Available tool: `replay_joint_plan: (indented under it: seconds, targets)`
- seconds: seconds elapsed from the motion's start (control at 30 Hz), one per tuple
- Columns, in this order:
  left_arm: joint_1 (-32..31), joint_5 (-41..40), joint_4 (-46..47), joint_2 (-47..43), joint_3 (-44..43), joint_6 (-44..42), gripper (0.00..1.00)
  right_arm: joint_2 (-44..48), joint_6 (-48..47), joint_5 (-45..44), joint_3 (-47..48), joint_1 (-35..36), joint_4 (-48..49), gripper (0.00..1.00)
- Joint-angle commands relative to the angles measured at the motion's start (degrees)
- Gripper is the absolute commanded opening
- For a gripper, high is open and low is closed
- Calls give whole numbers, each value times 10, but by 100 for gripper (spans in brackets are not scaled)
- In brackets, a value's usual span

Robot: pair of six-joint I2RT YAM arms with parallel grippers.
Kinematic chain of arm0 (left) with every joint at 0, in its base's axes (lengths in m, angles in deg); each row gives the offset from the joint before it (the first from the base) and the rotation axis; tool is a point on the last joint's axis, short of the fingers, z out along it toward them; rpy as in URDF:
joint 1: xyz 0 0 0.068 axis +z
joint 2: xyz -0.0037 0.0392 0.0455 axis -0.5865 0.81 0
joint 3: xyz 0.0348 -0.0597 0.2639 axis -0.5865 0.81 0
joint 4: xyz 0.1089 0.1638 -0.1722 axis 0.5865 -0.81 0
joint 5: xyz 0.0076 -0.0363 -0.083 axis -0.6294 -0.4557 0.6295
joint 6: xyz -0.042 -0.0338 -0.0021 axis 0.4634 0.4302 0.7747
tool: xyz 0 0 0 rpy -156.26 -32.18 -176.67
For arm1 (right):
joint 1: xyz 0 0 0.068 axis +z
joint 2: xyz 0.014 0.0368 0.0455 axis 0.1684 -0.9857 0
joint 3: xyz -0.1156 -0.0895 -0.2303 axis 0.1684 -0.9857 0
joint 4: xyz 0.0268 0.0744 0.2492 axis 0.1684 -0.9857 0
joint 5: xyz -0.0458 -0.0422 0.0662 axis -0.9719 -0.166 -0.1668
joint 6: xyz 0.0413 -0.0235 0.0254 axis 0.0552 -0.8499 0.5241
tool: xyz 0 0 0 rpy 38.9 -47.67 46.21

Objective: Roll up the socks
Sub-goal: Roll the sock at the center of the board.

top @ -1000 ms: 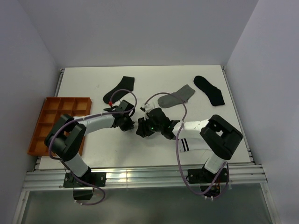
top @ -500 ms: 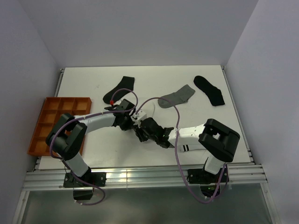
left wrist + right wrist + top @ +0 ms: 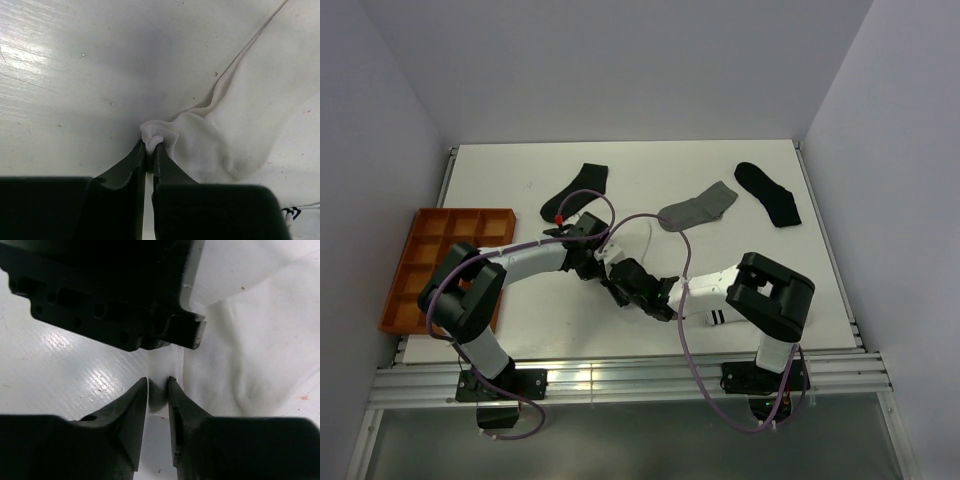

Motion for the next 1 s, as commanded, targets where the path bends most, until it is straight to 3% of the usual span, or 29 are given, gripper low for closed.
replay_joint_plan:
  seconds: [0.0,0.23,0.4,0.77,0.83,0.9,0.97]
  targets:
    - [1,-17,-58,25,18,-18,4,-16,-4,-24,15,3,4,30]
    - [18,-23,-63,9,43,-26,4,-37,3,-12,32,3,-25,1]
    - [60,-25,-48,-47,87,-26,7,-30,24,68,63,-8,-75,0]
    - [65,-21,10,-90,120,27,38,-65,186,380,83,-129,-63,0]
    - [65,-29,26,-119,135,44,50,-71,230,408,67,-153,-41,0]
    - [65,-30,43,-141,159,51,68,-85,266,474,47,-171,24,0]
    - [65,-19,77,-179,189,61,78,-95,329,512,16,-200,104,0]
